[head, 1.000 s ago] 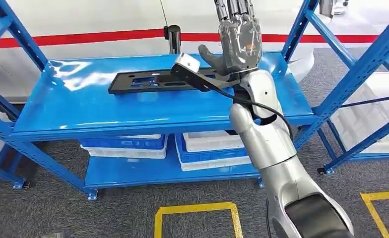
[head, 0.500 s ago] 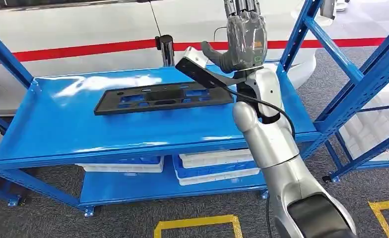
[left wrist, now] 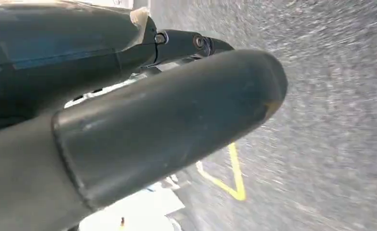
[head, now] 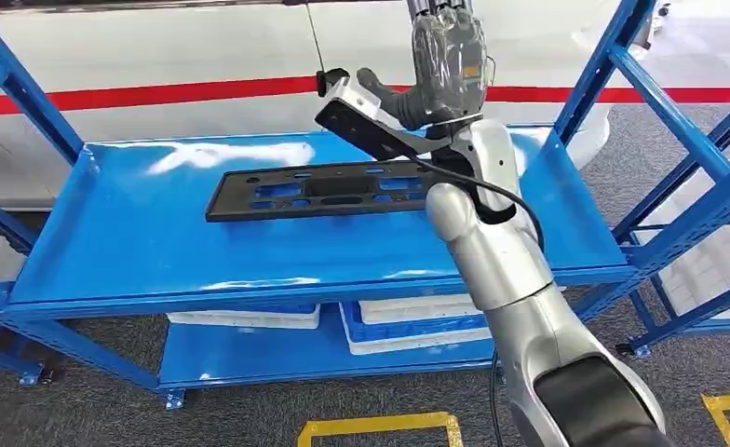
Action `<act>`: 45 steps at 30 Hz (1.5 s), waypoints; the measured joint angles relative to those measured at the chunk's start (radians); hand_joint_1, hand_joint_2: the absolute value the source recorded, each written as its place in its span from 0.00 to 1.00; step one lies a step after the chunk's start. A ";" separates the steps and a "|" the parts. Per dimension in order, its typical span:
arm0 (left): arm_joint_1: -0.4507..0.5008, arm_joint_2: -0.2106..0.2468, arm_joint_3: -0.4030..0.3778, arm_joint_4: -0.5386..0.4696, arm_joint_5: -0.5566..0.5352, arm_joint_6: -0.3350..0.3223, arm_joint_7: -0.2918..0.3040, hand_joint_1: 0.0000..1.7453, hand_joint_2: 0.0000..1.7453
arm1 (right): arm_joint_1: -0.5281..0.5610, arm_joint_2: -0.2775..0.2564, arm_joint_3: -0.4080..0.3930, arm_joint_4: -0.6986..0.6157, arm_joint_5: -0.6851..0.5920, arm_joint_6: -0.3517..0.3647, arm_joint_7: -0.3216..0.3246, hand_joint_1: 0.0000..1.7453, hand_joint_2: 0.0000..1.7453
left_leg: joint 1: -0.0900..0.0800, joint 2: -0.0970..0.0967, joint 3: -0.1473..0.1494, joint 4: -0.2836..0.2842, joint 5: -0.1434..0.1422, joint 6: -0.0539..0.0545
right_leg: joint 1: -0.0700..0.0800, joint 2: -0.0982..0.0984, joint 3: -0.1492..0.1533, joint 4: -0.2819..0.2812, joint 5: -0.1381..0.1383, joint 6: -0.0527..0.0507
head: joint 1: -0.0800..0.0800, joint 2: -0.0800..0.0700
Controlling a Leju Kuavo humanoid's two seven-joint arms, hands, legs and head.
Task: Take the parts from the cabinet and place them on the table.
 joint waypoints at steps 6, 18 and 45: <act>0.002 -0.007 -0.029 0.003 -0.011 -0.008 0.013 0.00 0.00 | 0.001 0.002 0.010 0.000 -0.015 0.001 -0.008 0.00 1.00 | 0.000 0.000 0.000 0.000 0.000 0.003 | -0.001 0.000 0.000 -0.001 0.002 0.009 | 0.000 0.000; 0.003 -0.022 -0.046 0.003 -0.039 0.038 0.001 0.00 0.00 | 0.150 0.014 0.150 0.009 -0.103 0.133 -0.126 0.00 1.00 | 0.005 0.001 0.001 0.000 0.000 0.002 | 0.000 0.000 -0.001 -0.001 0.001 0.008 | 0.000 0.000; -0.002 -0.024 -0.040 0.003 -0.109 0.095 -0.045 0.00 0.00 | 0.167 0.131 0.370 0.442 0.027 -0.020 -0.006 0.00 1.00 | 0.009 0.001 0.001 -0.001 -0.001 0.001 | 0.002 0.000 -0.003 -0.001 -0.001 0.006 | 0.000 0.000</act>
